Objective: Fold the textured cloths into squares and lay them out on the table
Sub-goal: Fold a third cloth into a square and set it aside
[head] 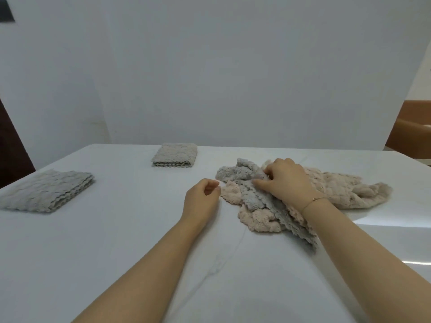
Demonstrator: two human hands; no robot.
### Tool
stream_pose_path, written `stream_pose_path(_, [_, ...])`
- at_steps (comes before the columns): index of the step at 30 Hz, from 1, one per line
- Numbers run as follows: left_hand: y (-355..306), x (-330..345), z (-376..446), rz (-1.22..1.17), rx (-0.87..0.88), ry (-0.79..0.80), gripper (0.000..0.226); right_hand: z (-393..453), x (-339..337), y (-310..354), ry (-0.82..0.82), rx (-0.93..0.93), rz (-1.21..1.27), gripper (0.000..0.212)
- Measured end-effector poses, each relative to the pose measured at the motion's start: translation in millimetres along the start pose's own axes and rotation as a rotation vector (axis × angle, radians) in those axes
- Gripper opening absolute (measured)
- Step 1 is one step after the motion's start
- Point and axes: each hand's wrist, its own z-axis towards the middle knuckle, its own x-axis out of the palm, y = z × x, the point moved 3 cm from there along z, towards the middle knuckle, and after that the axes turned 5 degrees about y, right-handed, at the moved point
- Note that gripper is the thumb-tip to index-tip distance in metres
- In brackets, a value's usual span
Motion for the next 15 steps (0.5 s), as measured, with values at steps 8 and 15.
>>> stream_pose_path(8, [6.6,-18.6,-5.6,-0.473,-0.132,-0.028,0.014,-3.1,-7.5,-1.3,-0.33,0.015,0.435,0.02])
stream_pose_path(15, [-1.3,-25.0,-8.1,-0.725,-0.185,0.061,0.019,-5.5,-38.4,11.3,-0.344,-0.023,0.867,0.016])
